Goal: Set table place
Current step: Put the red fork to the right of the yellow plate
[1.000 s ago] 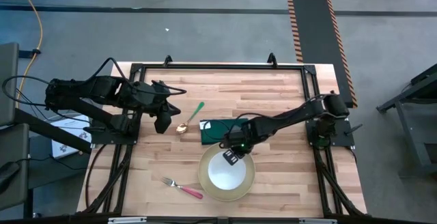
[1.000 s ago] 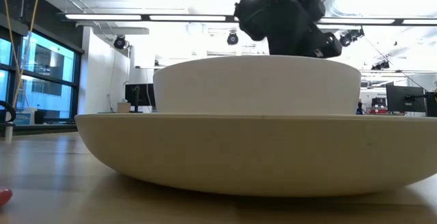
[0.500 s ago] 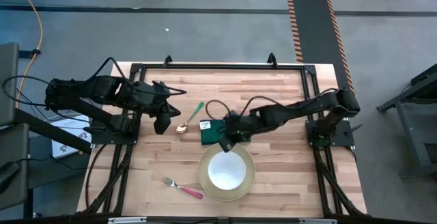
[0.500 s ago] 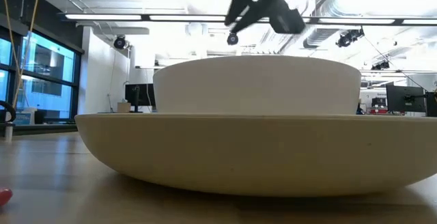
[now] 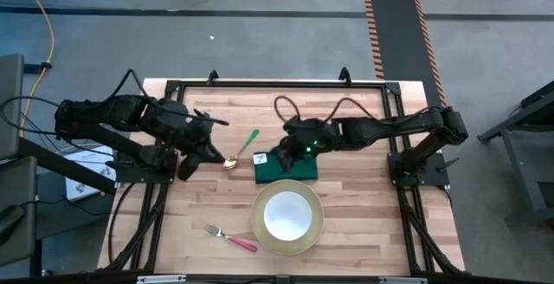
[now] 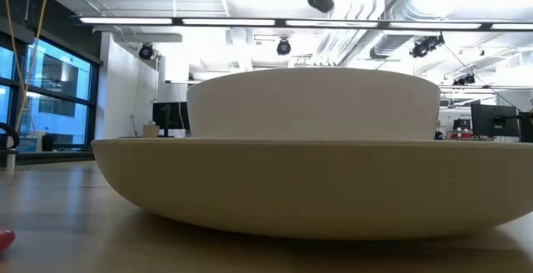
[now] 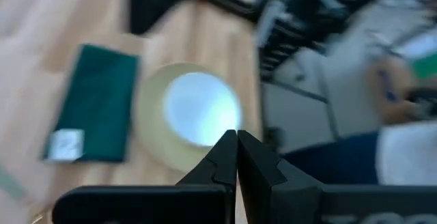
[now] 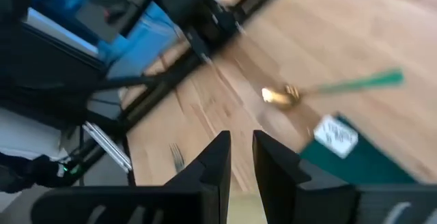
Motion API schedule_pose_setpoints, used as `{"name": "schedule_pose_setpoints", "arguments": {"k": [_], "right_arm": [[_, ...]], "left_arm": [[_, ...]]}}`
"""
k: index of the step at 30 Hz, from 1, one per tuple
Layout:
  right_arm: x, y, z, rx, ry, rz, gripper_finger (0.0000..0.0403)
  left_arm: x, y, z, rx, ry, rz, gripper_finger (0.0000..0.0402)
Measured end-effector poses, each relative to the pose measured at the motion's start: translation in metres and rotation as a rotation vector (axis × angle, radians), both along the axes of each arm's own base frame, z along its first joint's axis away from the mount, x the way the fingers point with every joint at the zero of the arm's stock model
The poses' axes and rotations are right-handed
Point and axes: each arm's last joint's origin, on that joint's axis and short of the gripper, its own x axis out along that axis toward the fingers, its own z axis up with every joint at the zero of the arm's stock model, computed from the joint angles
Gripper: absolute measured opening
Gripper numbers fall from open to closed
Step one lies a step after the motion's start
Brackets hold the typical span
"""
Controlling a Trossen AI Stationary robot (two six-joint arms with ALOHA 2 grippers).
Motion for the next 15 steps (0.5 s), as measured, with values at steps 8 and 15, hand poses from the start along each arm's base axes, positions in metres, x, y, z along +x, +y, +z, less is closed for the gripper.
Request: {"name": "schedule_pose_setpoints", "arguments": {"k": [8,15], "right_arm": [[-0.025,-0.017,0.047,-0.130,-0.203,0.019,0.0053],[-0.072,-0.025,0.091,-0.239,-0.337,-0.017,0.0053]], "left_arm": [[0.001,-0.005,0.007,-0.041,-0.109,-0.196,0.0001],[0.004,-0.012,-0.039,-0.097,0.120,-0.251,0.0001]]}}
